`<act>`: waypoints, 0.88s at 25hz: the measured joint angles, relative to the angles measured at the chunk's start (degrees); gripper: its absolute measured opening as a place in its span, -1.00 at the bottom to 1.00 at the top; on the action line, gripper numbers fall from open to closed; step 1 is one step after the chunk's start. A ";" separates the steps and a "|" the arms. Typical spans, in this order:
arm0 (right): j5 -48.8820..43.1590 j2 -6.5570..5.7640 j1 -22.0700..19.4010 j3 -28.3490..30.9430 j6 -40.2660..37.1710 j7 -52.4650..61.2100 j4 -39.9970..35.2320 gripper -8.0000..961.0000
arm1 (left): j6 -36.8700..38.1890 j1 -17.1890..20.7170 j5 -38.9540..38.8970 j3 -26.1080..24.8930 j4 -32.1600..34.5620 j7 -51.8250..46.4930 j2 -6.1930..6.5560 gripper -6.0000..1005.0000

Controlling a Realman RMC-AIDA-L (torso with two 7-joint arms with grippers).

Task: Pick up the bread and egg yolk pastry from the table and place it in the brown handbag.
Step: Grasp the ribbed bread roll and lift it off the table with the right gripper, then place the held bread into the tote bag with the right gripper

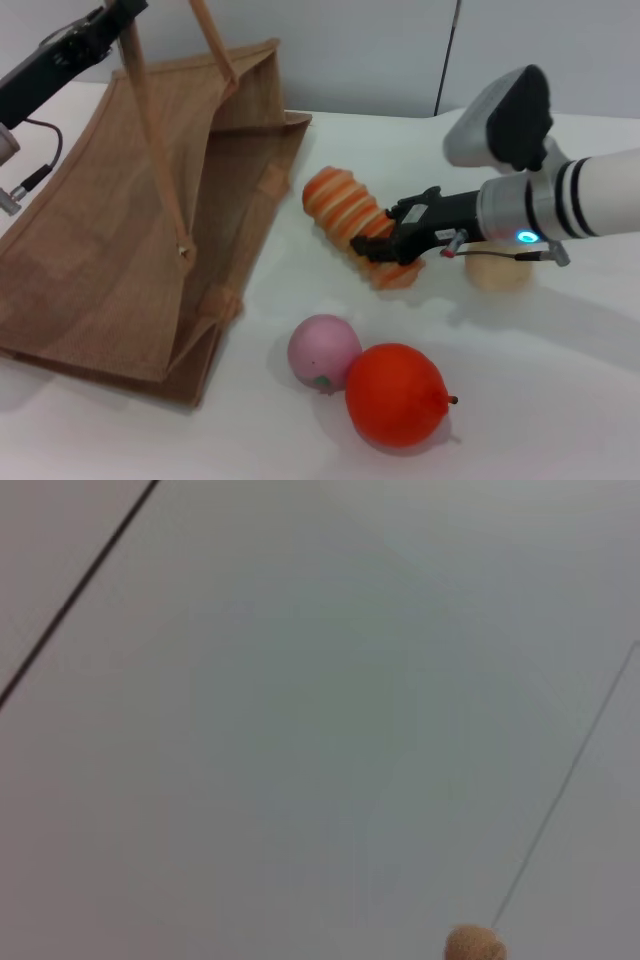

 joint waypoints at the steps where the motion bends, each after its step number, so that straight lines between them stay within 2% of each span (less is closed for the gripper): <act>1: 0.03 -0.06 -0.39 0.37 -1.27 0.07 -1.01 0.09 | -0.53 -0.14 0.08 0.03 0.00 -0.02 0.00 -0.76; 8: 0.08 -0.13 -0.63 0.73 -7.27 0.47 -5.00 0.01 | -3.33 -3.28 4.52 0.07 0.00 -0.83 0.11 -0.76; 15: -0.58 0.17 3.17 -0.04 -6.79 0.51 -4.42 -0.06 | -5.09 -6.52 6.87 0.55 0.00 -2.47 0.06 -0.76; 22: -1.15 0.50 7.95 -4.54 -3.32 0.68 -1.58 -0.19 | -7.54 -7.85 7.60 0.66 0.09 -4.46 0.29 -0.76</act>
